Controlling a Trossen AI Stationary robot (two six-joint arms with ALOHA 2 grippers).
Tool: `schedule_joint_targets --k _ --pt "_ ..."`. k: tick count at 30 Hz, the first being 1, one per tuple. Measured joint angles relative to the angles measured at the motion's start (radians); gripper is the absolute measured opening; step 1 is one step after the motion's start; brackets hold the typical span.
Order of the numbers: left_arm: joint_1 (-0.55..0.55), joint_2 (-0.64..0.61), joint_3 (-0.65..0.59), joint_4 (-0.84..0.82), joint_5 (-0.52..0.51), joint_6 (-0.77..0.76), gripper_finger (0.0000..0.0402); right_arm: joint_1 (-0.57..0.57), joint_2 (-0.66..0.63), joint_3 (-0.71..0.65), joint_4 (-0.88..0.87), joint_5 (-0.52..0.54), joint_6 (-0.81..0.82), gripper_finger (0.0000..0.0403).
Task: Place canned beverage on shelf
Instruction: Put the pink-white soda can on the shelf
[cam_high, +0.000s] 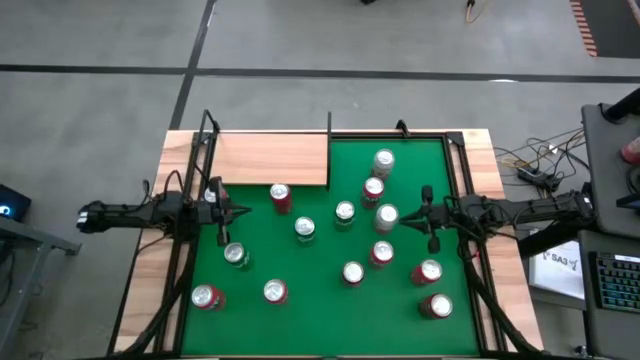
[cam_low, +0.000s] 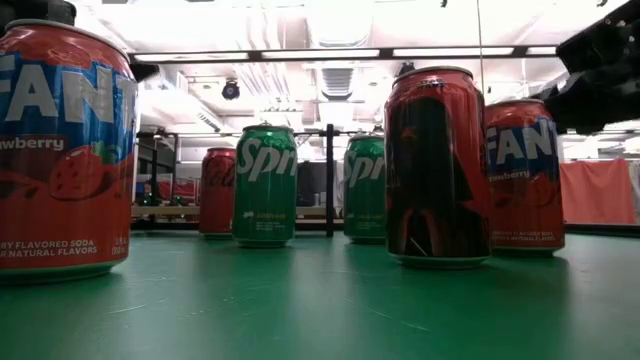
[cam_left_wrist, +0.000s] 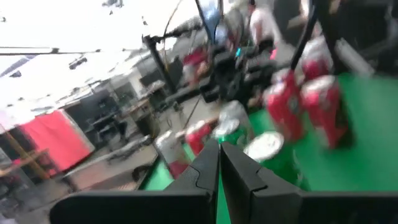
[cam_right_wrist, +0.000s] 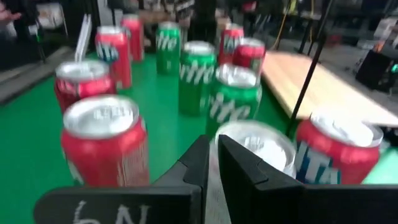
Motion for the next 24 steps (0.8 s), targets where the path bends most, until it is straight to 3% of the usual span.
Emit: schedule_joint_targets --k 2,5,10,13,16,22,24 --pt "-0.001 0.007 0.000 0.175 0.087 -0.170 0.0000 0.000 0.000 0.000 0.071 0.000 0.057 0.0028" --pt "-0.001 0.031 0.003 0.412 0.101 -0.345 0.0000 0.000 0.002 0.000 0.222 0.000 0.108 0.0028" --pt "-0.002 0.157 0.087 0.438 0.117 -0.351 0.0000 0.000 0.017 0.005 0.450 0.075 0.149 0.0028" --pt "0.000 0.305 0.179 0.422 0.115 -0.338 0.0000 -0.002 0.034 0.067 0.377 0.185 0.185 0.0028" --pt "0.002 0.449 0.314 0.278 0.090 -0.299 0.0000 -0.008 0.062 0.176 0.204 0.257 0.208 0.0028" --pt "0.006 0.656 0.633 -0.333 -0.044 -0.321 0.0000 -0.044 0.133 0.457 -0.286 0.346 0.369 0.0028" --pt "0.006 0.706 0.698 -0.463 -0.093 -0.359 0.0000 -0.058 0.157 0.543 -0.442 0.349 0.434 0.0028"
